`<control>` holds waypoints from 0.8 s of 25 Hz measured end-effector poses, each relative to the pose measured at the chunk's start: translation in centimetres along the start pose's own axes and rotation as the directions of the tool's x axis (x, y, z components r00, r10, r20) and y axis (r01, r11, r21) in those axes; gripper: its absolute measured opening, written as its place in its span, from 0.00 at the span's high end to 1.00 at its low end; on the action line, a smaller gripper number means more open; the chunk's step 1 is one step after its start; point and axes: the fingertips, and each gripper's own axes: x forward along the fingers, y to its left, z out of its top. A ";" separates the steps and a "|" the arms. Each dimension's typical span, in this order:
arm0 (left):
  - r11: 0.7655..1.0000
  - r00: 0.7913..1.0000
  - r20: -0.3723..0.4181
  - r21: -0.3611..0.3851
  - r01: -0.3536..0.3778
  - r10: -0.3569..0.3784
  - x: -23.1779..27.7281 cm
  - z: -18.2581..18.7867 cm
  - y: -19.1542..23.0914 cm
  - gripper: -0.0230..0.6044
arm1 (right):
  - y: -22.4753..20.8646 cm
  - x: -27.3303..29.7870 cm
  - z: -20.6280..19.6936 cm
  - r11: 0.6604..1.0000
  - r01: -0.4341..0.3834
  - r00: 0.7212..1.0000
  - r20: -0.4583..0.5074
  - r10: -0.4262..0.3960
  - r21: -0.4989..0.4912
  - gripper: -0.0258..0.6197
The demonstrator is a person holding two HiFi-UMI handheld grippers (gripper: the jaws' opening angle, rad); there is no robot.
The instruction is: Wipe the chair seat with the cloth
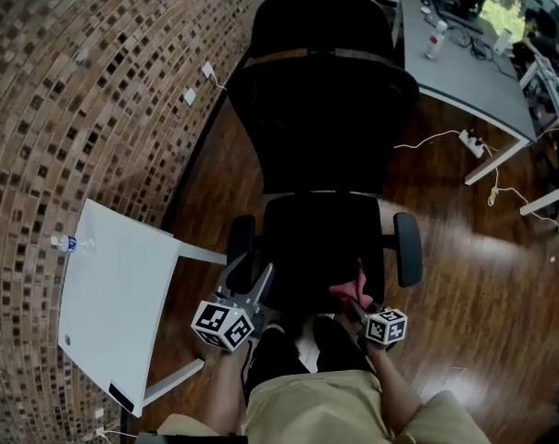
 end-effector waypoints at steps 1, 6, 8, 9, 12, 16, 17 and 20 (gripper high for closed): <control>1.000 1.000 0.012 0.012 0.010 -0.010 -1.2 0.7 -0.8 0.66 | 2.5 -0.7 1.9 0.999 -0.030 0.998 0.063 0.031 -0.017 0.94; 0.991 0.991 0.104 0.116 0.068 -0.080 -7.3 4.2 -4.8 0.66 | 13.5 -6.5 10.4 0.983 -0.115 0.919 0.361 0.161 -0.145 0.94; 0.985 0.985 0.139 0.149 0.084 -0.105 -10.5 4.9 -6.5 0.66 | 18.1 -10.2 12.6 0.975 -0.114 0.869 0.457 0.191 -0.192 0.94; 0.983 0.981 0.155 0.162 0.090 -0.115 -12.3 5.2 -7.3 0.66 | 20.3 -12.2 13.2 0.973 -0.089 0.843 0.505 0.186 -0.211 0.94; 0.971 0.972 0.195 0.223 0.087 -0.132 -17.8 5.7 -9.1 0.67 | 25.6 -17.0 13.7 0.962 0.057 0.775 0.619 0.125 -0.265 0.94; 0.964 0.965 0.244 0.265 0.028 -0.095 -23.3 5.8 -9.0 0.68 | 32.4 -20.1 12.5 0.909 0.179 0.740 0.660 0.128 -0.377 0.94; 0.965 0.963 0.258 0.261 0.011 -0.081 -24.4 6.0 -9.2 0.68 | 33.7 -20.8 12.0 0.896 0.188 0.740 0.657 0.140 -0.402 0.93; 0.967 0.951 0.307 0.253 -0.039 -0.042 -26.6 6.6 -10.9 0.69 | 37.0 -22.7 10.8 0.836 0.222 0.744 0.642 0.186 -0.501 0.93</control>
